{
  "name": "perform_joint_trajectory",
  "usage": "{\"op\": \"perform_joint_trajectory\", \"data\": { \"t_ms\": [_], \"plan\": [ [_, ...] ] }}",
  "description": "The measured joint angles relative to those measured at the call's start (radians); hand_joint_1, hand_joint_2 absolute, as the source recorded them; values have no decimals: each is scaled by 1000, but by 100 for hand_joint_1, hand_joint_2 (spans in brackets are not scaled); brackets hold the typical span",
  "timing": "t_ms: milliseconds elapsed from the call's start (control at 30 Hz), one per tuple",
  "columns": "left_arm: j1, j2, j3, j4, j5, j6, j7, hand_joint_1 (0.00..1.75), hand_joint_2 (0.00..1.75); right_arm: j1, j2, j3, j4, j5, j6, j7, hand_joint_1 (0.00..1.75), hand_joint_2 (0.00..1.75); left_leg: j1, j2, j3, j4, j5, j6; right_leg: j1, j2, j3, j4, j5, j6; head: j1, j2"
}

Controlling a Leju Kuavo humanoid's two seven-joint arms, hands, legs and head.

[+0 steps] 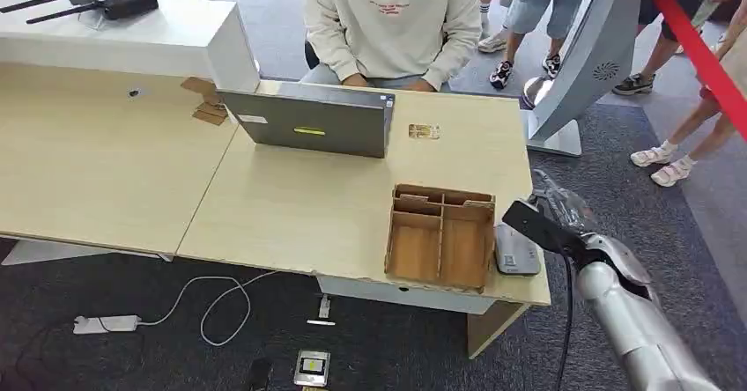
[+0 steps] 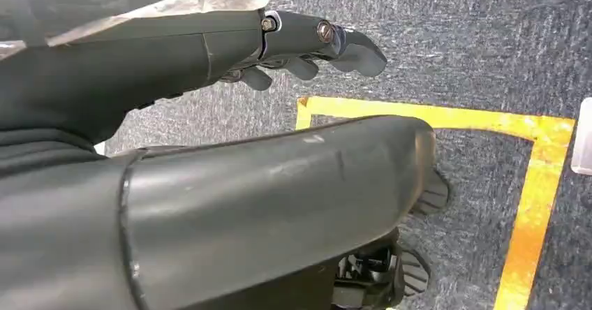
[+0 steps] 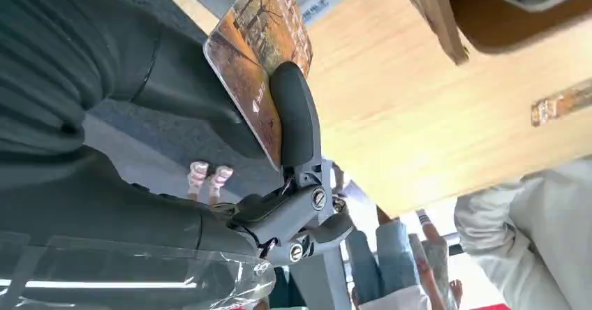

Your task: Pass the card to the sensor for recognition and then transmit it.

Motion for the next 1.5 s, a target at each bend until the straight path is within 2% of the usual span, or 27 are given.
{"op": "perform_joint_trajectory", "data": {
  "t_ms": [333, 700, 900, 1167, 1267, 1500],
  "plan": [
    [-6, 1, 0, 0, -3, -33, -21, 0, 0, -65, 19, -21, -15, -26, -123, -29, 175, 175, 0, 0, 0, 0, 0, 0, 0, 0, 0, 0, 0, 0, 0, 0],
    [-6, 3, 0, 0, -40, -22, -47, 0, 0, -124, 62, -26, -31, 55, -240, 73, 175, 175, 0, 0, 0, 0, 0, 0, 0, 0, 0, 0, 0, 0, 0, 0],
    [-7, 9, 0, 0, -105, -54, -56, 0, 0, -145, 119, -23, -33, 126, -263, 79, 175, 175, 0, 0, -1, 0, 0, 0, 0, 0, 0, 1, 0, 0, 0, 0],
    [-4, 31, 0, -3, -142, -39, -63, 0, 0, -204, 202, -16, 7, 162, -270, 66, 175, 175, 1, 0, -1, 0, 0, -1, 1, 0, -1, 1, 0, 0, 0, 0],
    [4, 52, 0, -4, -143, -109, -88, 0, 0, -219, 230, -15, 27, 165, -284, 67, 175, 175, 1, 0, -1, 0, 0, -1, 1, 0, -1, 1, 0, 0, 1, 0],
    [20, 85, 0, -5, -143, -121, -101, 0, 0, -232, 261, -12, 51, 167, -298, 73, 175, 175, 1, 0, -1, 0, 0, -1, 1, 0, -1, 1, 0, 0, 0, 0]
  ]
}}
